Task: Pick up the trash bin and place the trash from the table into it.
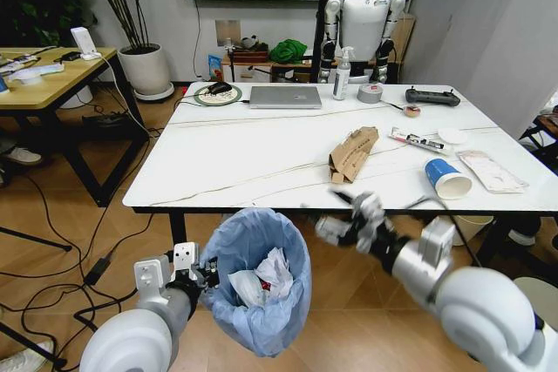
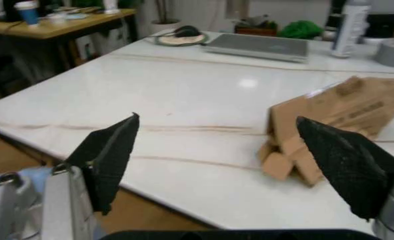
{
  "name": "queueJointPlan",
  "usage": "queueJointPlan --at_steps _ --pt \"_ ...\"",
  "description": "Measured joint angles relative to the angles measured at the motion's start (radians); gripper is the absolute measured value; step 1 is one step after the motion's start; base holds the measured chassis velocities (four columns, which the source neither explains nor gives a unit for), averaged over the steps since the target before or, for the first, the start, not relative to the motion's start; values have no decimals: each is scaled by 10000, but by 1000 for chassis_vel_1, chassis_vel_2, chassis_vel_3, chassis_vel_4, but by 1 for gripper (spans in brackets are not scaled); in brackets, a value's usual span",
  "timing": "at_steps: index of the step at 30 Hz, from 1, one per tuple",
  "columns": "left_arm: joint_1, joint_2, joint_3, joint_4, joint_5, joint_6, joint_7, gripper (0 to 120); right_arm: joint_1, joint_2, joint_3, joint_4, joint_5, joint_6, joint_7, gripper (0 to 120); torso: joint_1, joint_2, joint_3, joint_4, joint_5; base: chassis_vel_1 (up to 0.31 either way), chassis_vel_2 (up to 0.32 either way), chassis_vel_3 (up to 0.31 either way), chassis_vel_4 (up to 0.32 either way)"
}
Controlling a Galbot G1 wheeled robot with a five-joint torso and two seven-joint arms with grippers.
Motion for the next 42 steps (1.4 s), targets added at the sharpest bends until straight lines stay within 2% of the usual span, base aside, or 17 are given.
queueJointPlan --at_steps 1,2,3,5,9,18,22,31,38,42 --pt "8 1 -4 -7 3 0 0 0 92 18 -9 -50 58 -27 81 90 0 0 0 0 0 0 0 0 0" --pt "81 11 -49 -57 23 0 0 0 824 182 -120 -435 528 -300 798 94 1 0 1 1 -2 0 0 0 0" --pt "81 11 -49 -57 23 0 0 0 824 182 -120 -435 528 -300 798 94 1 0 1 1 -2 0 0 0 0" --pt "212 37 -184 -122 39 0 5 0 1959 460 -651 -969 1228 -678 2046 99 1 0 1 1 -2 0 0 0 0" --pt "293 69 -384 -157 40 0 17 0 3601 870 -1784 -1771 1981 -927 3668 100 1 0 1 3 -3 0 0 0 0" --pt "283 75 -476 -121 4 0 32 0 5231 1603 -2928 -3236 2697 -1066 5497 100 1 0 1 0 -3 0 0 0 0" --pt "199 110 -530 -36 -57 0 44 0 6099 2343 -3589 -4510 3276 -1091 6544 100 1 0 1 2 -3 0 0 0 0" --pt "70 155 -594 60 -161 0 71 0 6937 3262 -4058 -5675 4047 -890 7435 100 1 2 0 2 -4 0 0 0 0" --pt "32 183 -633 73 -250 0 77 0 6919 3412 -4144 -6022 4094 -821 7603 100 -1 2 0 0 -3 0 0 0 0" --pt "23 193 -656 73 -280 0 78 0 6853 3417 -4175 -6140 4045 -811 7606 95 -1 2 0 0 -3 0 0 0 0"
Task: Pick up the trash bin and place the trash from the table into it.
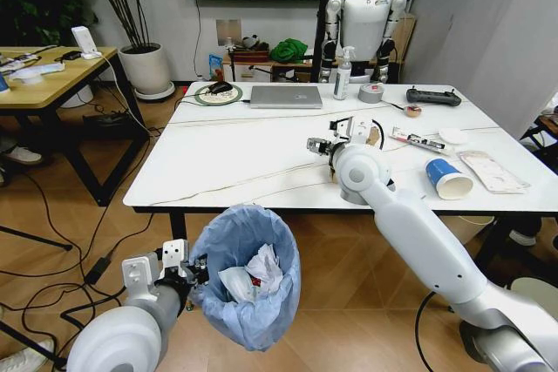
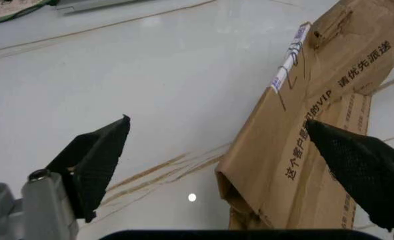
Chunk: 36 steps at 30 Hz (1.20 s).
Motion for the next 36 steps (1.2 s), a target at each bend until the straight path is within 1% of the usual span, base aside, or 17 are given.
queueJointPlan --at_steps 1,2,4,5,6,9,10,13,14,15,16,17,19,21,23,26,36 --pt "-1 0 0 0 -1 0 0 0 -3 0 -1 -9 -4 1 0 94 0 0 0 0 0 0 0 0 0" --pt "-6 1 -3 -1 -8 0 1 0 -29 0 -12 -80 -28 10 -3 87 0 0 0 0 0 0 0 0 0" --pt "-8 1 -4 -3 -10 0 2 0 -46 -1 -15 -116 -47 16 -9 82 0 0 0 0 0 0 0 0 0" --pt "-9 -1 -10 -5 -13 0 4 0 -79 -16 -19 -159 -100 25 -20 74 0 0 0 0 0 0 0 0 0" --pt "-9 -1 -10 -5 -13 0 4 0 -79 -16 -19 -159 -100 25 -20 74 0 0 0 0 0 0 0 0 0" --pt "-9 -3 -26 -11 -16 0 6 0 -122 -41 -19 -173 -150 29 -35 68 0 0 0 0 0 0 0 0 0" --pt "-9 -5 -46 -17 -26 0 10 0 -187 -89 -19 -173 -188 31 -53 59 0 0 0 0 1 0 0 0 0" --pt "-8 -6 -52 -17 -28 0 11 0 -206 -106 -19 -169 -201 33 -56 55 0 0 0 0 1 0 0 0 0" --pt "-8 -7 -59 -18 -29 0 12 0 -236 -133 -17 -158 -215 35 -61 45 0 0 0 0 2 0 0 0 0" --pt "-8 -7 -59 -18 -30 0 12 0 -246 -143 -17 -152 -219 35 -63 43 0 0 0 0 2 0 0 0 0" --pt "-8 -9 -60 -30 -33 1 18 0 -280 -180 -8 -128 -236 42 -73 35 0 0 0 0 2 0 0 0 0" --pt "-8 -9 -60 -32 -34 0 21 0 -293 -198 -3 -117 -247 50 -83 34 0 0 0 0 2 0 0 0 0" --pt "-15 -10 -56 -33 -35 0 34 0 -332 -258 4 -61 -261 68 -102 23 0 0 0 0 2 0 0 0 0" --pt "-24 -13 -54 -33 -35 0 40 0 -338 -273 5 -46 -262 69 -108 22 0 0 0 0 2 0 0 0 0" --pt "-38 -31 -47 -31 -12 0 105 0 -360 -325 12 -8 -279 74 -135 12 0 0 0 0 2 0 0 0 0" --pt "-44 -40 -41 -20 20 0 139 0 -404 -392 46 24 -387 86 -211 0 0 0 0 1 2 0 0 0 0" --pt "-45 -27 -49 -18 31 0 151 0 -659 -737 453 296 -1015 172 -768 0 1 0 0 1 3 0 0 0 0"
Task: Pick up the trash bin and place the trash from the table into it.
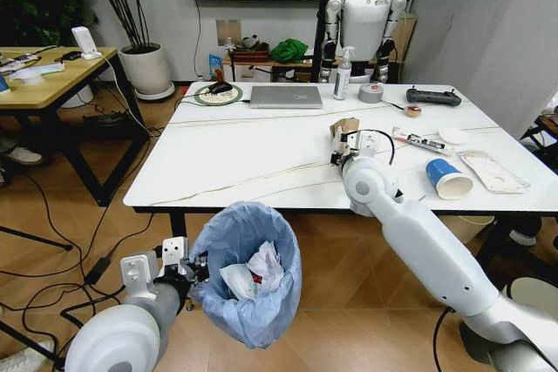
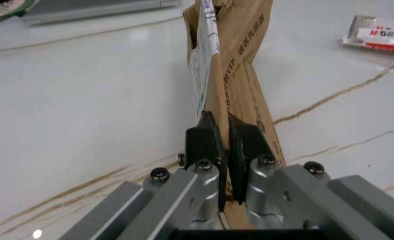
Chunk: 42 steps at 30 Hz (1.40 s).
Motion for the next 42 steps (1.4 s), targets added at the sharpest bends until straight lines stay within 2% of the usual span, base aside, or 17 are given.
queueJointPlan --at_steps 2,4,6,12,14,18,20,26,28,32,34,40,42 --pt "4 3 -2 0 2 0 1 0 -47 -135 155 175 -43 19 -181 0 0 0 0 0 0 0 0 0 0" --pt "16 3 -2 -1 6 0 3 0 -201 -622 575 777 -106 134 -1164 0 0 0 0 0 1 0 0 0 0" --pt "17 3 -2 -1 8 0 3 0 -231 -722 654 895 -114 154 -1410 0 0 0 0 -1 0 0 0 0 0" --pt "41 -11 1 -6 20 0 3 0 -688 -1542 1326 2303 -107 430 -3982 0 0 0 0 0 0 0 0 0 0" --pt "41 -12 0 -7 21 0 4 0 -739 -1597 1373 2421 -102 455 -4169 0 0 0 0 0 0 0 0 0 0" --pt "54 -23 -24 -14 22 0 3 0 -1354 -2082 1766 3411 -149 698 -5989 0 0 0 -1 -1 0 0 0 0 0" --pt "57 -24 -33 -14 23 0 3 0 -1485 -2163 1802 3605 -174 745 -6272 0 0 0 -1 -1 0 0 0 0 0" --pt "46 -31 -114 -14 7 0 0 0 -2980 -3027 2063 5130 -376 1010 -8277 0 -1 0 -1 0 1 0 0 0 0" --pt "45 -31 -114 -15 6 0 -1 0 -3052 -3075 2087 5173 -416 1022 -8386 0 0 0 -1 0 0 0 0 0 0" --pt "46 -32 -115 -15 -1 0 -4 0 -3762 -3945 2402 5669 -817 1230 -9828 0 -1 0 -2 -2 1 0 0 0 0" --pt "47 -33 -115 -14 -2 0 -5 0 -3812 -4049 2422 5714 -854 1271 -9987 0 -1 0 -2 -2 0 0 0 0 0" --pt "35 -46 -140 -15 -39 0 -10 0 -4307 -4984 2476 6170 -1718 1464 -11585 0 -1 0 0 0 0 0 0 0 0" --pt "35 -47 -141 -15 -42 0 -10 0 -4330 -5043 2478 6194 -1781 1467 -11669 0 -1 0 0 0 1 0 0 0 0"
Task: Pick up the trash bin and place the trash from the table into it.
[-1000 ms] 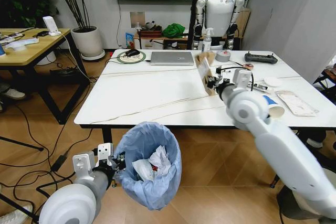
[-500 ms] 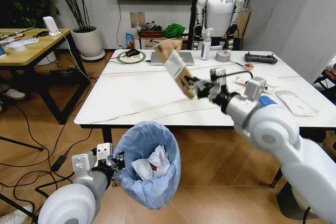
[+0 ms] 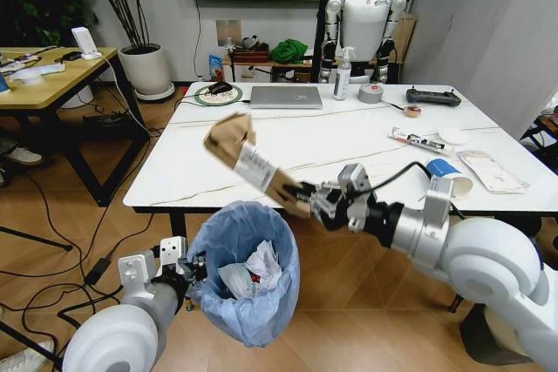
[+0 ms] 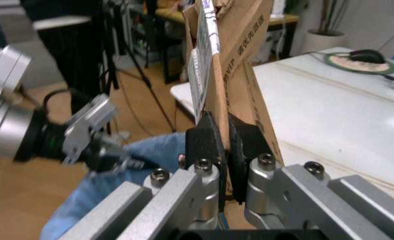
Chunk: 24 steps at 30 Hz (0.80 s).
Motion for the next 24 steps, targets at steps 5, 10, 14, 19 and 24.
queueJointPlan --at_steps 5,10,14,19,24 --pt "-9 -18 6 0 -11 0 -4 0 -189 -664 23 359 -434 -114 -835 0 0 -2 0 0 -3 0 0 0 0" --pt "-14 -22 23 -1 -13 0 -5 0 -299 -919 17 420 -634 -135 -1128 0 0 -2 0 0 -2 0 0 0 0" --pt "-13 -16 10 -18 -25 0 -4 0 -348 -1235 17 499 -865 -217 -1557 0 1 -2 0 0 -2 0 0 0 0" --pt "-13 -42 30 -34 -29 -1 -4 0 -282 -1514 28 558 -1082 -506 -1750 0 2 -1 0 0 -2 0 0 0 0" --pt "-14 -46 55 -40 -29 0 -4 0 -299 -1579 53 687 -998 -738 -1360 0 1 -1 0 0 -2 0 0 0 0"
